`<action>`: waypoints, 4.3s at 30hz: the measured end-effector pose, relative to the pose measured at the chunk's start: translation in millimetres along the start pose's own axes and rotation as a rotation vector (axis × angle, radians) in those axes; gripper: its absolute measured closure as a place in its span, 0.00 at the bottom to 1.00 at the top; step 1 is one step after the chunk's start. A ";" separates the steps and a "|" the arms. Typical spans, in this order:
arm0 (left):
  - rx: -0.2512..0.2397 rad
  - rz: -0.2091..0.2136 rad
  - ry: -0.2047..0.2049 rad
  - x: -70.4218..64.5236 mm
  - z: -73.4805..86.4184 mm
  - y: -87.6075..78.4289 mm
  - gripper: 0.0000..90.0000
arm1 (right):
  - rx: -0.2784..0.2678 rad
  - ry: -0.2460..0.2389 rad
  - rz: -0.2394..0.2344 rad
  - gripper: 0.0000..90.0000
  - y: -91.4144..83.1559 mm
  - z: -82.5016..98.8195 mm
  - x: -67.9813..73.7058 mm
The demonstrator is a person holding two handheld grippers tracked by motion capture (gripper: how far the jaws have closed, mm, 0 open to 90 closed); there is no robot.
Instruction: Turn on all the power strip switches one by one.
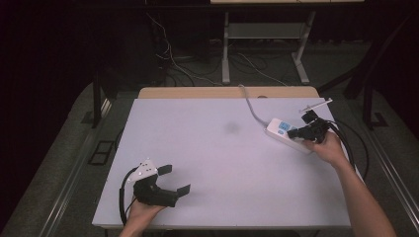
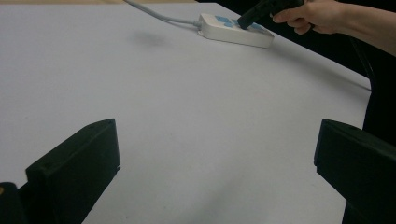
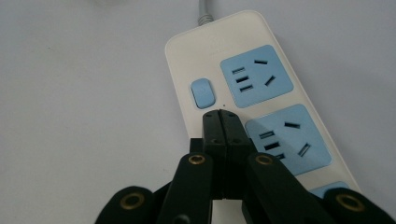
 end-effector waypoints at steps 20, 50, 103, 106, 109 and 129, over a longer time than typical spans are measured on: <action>-0.002 -0.001 -0.009 1.8 -0.1 0.6 0.00 | -0.084 0.029 0.003 1.00 -2.0 10.9 -3.8; -0.015 0.006 -0.015 2.1 -1.4 -0.6 0.00 | -0.040 -0.004 0.004 1.00 -16.3 -26.8 4.5; -0.020 0.005 -0.014 2.6 -1.9 -2.0 0.00 | 0.069 -0.055 0.006 1.00 24.1 -34.3 12.1; -0.019 0.006 -0.014 2.4 -1.8 -1.8 0.00 | 0.071 -0.059 0.007 1.00 24.0 -34.1 12.2; -0.017 0.008 -0.012 2.2 -1.8 -1.8 0.00 | 0.072 -0.053 0.006 1.00 24.3 -33.3 12.1; -0.016 0.014 -0.009 0.2 -1.9 -1.9 0.00 | 0.015 -0.025 -0.022 1.00 23.8 -24.6 6.8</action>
Point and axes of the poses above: each handheld gripper's, and its own axes: y roughly forward along the jaws, z roughly out of its underside, x roughly to its left, the point moved 1 cm from there along y, roughly forward along the jaws, and after that the axes turned 9 degrees about -x, right-handed, at the moved point
